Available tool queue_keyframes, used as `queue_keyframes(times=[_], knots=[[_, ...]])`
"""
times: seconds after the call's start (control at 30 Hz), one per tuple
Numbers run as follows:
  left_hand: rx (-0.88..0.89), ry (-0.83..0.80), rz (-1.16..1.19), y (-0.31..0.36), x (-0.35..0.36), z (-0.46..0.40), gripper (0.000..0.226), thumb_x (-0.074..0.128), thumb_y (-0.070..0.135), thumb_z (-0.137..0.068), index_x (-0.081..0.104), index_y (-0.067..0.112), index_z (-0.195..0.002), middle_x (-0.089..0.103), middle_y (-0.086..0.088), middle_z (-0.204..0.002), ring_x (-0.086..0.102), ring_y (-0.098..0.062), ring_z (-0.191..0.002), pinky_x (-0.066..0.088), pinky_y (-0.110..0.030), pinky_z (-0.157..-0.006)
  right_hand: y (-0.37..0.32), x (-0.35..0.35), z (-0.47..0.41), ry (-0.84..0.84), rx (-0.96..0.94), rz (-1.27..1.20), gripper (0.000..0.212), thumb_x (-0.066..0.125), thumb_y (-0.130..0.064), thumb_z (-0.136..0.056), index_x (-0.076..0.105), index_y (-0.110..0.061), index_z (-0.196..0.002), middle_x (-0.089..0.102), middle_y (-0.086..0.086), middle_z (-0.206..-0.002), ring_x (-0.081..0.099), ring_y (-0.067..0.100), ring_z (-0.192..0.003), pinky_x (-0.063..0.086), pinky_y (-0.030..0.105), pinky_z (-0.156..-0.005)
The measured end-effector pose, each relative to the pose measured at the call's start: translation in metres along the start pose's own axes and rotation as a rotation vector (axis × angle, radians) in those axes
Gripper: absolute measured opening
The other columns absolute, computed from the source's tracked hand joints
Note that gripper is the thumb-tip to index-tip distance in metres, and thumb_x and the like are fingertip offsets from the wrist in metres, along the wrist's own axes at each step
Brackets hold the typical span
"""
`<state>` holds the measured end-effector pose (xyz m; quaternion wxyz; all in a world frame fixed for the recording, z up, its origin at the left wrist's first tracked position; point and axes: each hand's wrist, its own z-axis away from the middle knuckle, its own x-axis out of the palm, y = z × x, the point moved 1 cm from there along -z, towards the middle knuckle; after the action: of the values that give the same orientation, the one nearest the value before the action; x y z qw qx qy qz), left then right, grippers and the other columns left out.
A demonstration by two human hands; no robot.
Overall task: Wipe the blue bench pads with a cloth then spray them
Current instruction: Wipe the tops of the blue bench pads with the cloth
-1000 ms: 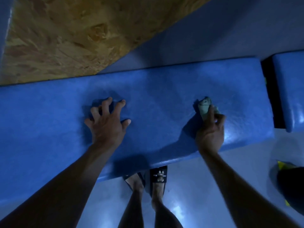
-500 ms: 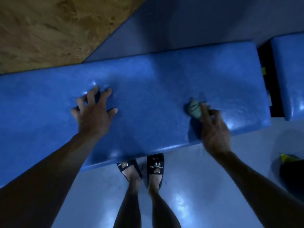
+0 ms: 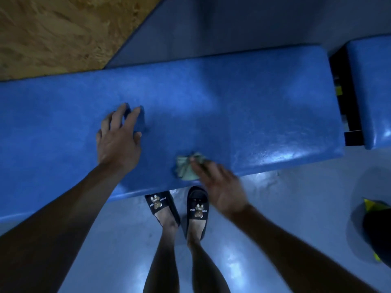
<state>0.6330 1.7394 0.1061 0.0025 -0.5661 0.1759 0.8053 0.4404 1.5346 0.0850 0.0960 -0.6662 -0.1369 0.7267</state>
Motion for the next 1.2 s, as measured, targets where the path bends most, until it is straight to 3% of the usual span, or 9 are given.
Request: queue_keyframes(times=[0.07,0.17,0.3,0.4,0.53,0.7,0.93,1.1,1.2], knots=[[0.029,0.015,0.040,-0.003,0.002,0.014,0.061,0.055,0.017,-0.094,0.034,0.036,-0.149,0.023,0.009,-0.159,0.023,-0.030,-0.142,0.033,-0.056,-0.106,0.066,-0.020,0.015,0.057,0.144,0.047,0.059,0.050,-0.011,-0.090,0.046,-0.016,-0.149,0.057,0.017,-0.126,0.060,0.040,-0.089,0.057,0.044,-0.066],[0.074,0.027,0.060,-0.008,0.009,0.040,0.062,0.058,0.012,-0.093,0.039,0.032,-0.149,0.030,0.006,-0.157,0.029,-0.031,-0.139,0.037,-0.057,-0.103,0.144,-0.059,0.030,0.130,0.661,0.063,0.067,0.049,-0.006,-0.089,0.035,-0.022,-0.153,0.044,0.019,-0.132,0.058,0.045,-0.100,0.053,0.048,-0.073],[0.071,0.026,0.077,-0.018,0.018,0.072,0.061,0.060,0.010,-0.091,0.043,0.026,-0.148,0.036,0.002,-0.156,0.032,-0.032,-0.138,0.039,-0.056,-0.102,0.139,-0.059,0.020,0.186,1.004,0.002,0.073,0.052,-0.005,-0.090,0.028,-0.023,-0.156,0.035,0.020,-0.141,0.056,0.048,-0.104,0.050,0.052,-0.084],[0.090,0.027,0.061,-0.025,0.020,0.086,0.061,0.060,0.010,-0.091,0.044,0.025,-0.148,0.037,0.000,-0.155,0.033,-0.032,-0.139,0.039,-0.055,-0.105,0.071,-0.023,0.011,0.201,0.943,-0.120,0.076,0.052,-0.005,-0.089,0.026,-0.024,-0.157,0.036,0.017,-0.140,0.059,0.046,-0.095,0.052,0.048,-0.076],[0.082,0.016,0.050,-0.037,0.020,0.096,0.060,0.060,0.010,-0.092,0.044,0.024,-0.148,0.038,-0.002,-0.155,0.034,-0.033,-0.138,0.039,-0.054,-0.105,-0.019,0.005,0.008,0.080,0.456,-0.158,0.074,0.059,0.000,-0.084,0.037,-0.013,-0.152,0.049,0.014,-0.128,0.060,0.030,-0.081,0.054,0.036,-0.061],[0.057,0.043,0.065,-0.055,0.013,0.105,0.056,0.046,0.022,-0.093,0.042,0.027,-0.148,0.038,0.000,-0.155,0.035,-0.031,-0.137,0.038,-0.050,-0.104,0.037,-0.020,-0.001,-0.040,-0.045,0.087,0.057,0.053,-0.020,-0.090,0.049,-0.015,-0.146,0.059,0.013,-0.124,0.061,0.035,-0.077,0.049,0.039,-0.065],[-0.014,0.052,0.080,-0.086,0.008,0.110,0.061,0.058,0.006,-0.091,0.043,0.021,-0.148,0.041,-0.003,-0.152,0.035,-0.031,-0.136,0.039,-0.053,-0.106,0.115,-0.061,-0.001,-0.020,0.663,0.208,0.061,0.054,-0.016,-0.095,0.032,-0.020,-0.151,0.042,0.021,-0.131,0.063,0.047,-0.070,0.047,0.045,-0.063],[0.056,0.077,0.123,-0.116,0.004,0.105,0.055,0.048,0.017,-0.092,0.044,0.021,-0.147,0.043,-0.003,-0.150,0.038,-0.031,-0.136,0.040,-0.052,-0.103,0.030,-0.010,-0.021,0.019,0.909,0.079,0.072,0.048,-0.009,-0.096,0.013,-0.013,-0.159,0.025,0.025,-0.155,0.063,0.052,-0.086,0.051,0.047,-0.072],[0.072,0.099,0.118,-0.133,0.003,0.100,0.053,0.050,0.013,-0.093,0.046,0.019,-0.146,0.043,-0.004,-0.151,0.039,-0.032,-0.134,0.041,-0.053,-0.103,-0.060,0.023,-0.046,0.024,0.771,0.059,0.071,0.052,-0.004,-0.090,0.025,-0.004,-0.156,0.035,0.028,-0.150,0.069,0.043,-0.073,0.049,0.036,-0.055]])
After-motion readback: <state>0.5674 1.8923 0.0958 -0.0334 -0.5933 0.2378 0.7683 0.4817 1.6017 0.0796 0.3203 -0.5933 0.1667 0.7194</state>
